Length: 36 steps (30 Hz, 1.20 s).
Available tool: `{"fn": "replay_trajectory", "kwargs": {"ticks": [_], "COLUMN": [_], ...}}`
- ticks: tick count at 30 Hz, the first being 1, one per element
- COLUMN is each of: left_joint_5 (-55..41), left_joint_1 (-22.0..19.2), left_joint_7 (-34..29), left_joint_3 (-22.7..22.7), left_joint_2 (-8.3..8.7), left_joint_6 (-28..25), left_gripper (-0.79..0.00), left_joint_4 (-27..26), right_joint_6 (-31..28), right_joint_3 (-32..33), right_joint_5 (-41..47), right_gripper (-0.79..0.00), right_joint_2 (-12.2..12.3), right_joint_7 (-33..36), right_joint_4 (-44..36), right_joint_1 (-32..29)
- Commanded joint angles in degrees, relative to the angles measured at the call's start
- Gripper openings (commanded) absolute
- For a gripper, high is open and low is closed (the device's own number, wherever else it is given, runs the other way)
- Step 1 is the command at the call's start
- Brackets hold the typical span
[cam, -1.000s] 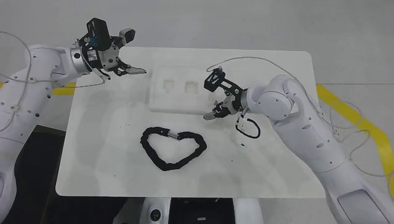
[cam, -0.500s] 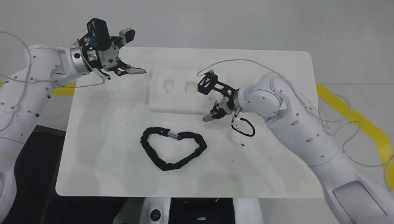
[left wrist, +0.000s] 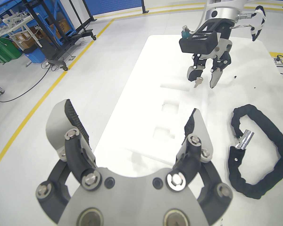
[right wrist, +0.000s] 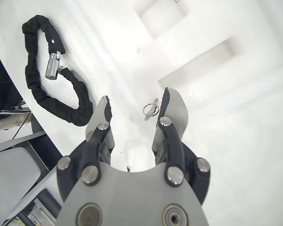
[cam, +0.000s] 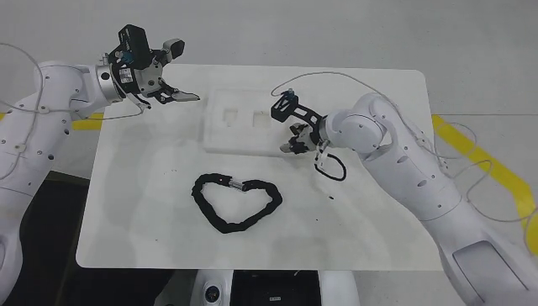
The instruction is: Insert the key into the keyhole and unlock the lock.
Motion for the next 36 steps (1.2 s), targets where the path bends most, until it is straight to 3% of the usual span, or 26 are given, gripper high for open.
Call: {"fn": "replay_trajectory", "kwargs": {"ticks": [1, 14, 24, 36], "left_joint_5": [0.0, 0.0, 0.0, 0.0], "left_joint_1": [0.0, 0.0, 0.0, 0.0], "left_joint_7": [0.0, 0.0, 0.0, 0.0], "left_joint_3": [0.0, 0.0, 0.0, 0.0], "left_joint_2": [0.00, 0.00, 0.00, 0.00], "left_joint_6": [0.0, 0.0, 0.0, 0.0], "left_gripper": [0.000, 0.000, 0.000, 0.000], "left_joint_4": [0.0, 0.0, 0.0, 0.0], "right_joint_6": [0.2, 0.9, 1.3, 1.1], "right_joint_3": [0.2, 1.2, 1.8, 1.7], "right_joint_5": [-0.2, 0.4, 0.3, -1.0], "right_gripper": [-0.440, -0.563, -0.782, -0.785], "right_joint_2": [0.1, 0.4, 0.5, 0.5], "right_joint_7": [0.0, 0.5, -0.5, -0.5], "right_joint_4": [0.2, 0.6, 1.1, 1.4], "right_joint_1": [-0.1, -1.1, -1.2, -0.6]}}
